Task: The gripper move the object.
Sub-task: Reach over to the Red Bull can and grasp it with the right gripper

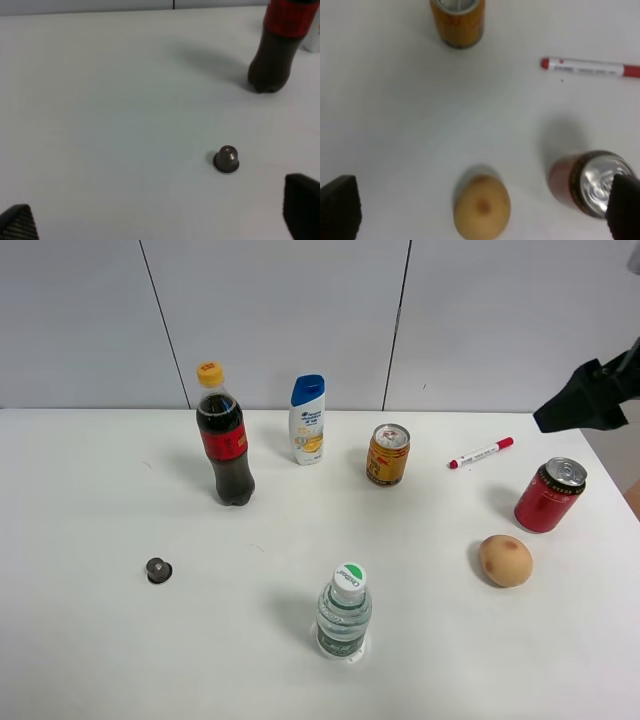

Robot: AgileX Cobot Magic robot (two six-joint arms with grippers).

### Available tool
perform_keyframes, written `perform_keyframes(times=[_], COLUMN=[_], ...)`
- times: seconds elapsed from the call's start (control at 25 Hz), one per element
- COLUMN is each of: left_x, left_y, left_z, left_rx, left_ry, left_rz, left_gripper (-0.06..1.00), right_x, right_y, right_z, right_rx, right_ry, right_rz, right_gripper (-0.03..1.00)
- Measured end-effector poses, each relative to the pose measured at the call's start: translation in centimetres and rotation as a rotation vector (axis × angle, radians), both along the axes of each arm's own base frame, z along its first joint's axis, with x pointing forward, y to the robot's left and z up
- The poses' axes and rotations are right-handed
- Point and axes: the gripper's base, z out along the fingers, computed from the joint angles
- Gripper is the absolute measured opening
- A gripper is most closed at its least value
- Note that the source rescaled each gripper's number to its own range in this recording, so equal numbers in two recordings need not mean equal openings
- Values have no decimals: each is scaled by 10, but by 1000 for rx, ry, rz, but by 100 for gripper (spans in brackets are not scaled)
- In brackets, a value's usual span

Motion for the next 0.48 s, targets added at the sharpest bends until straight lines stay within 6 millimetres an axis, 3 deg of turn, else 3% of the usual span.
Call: perform_keyframes(times=[0.16,0.48], left_x=[0,0], left_y=[0,0], left_z=[0,0], left_rx=[0,0], left_ry=[0,0], left_rz=[0,0], left_gripper=[100,100], right_x=[27,77], right_y=[8,73], right_z=[-9,-44], right_rx=[15,-153], right_ry=[42,110], right_rz=[41,234], right_gripper=[100,100])
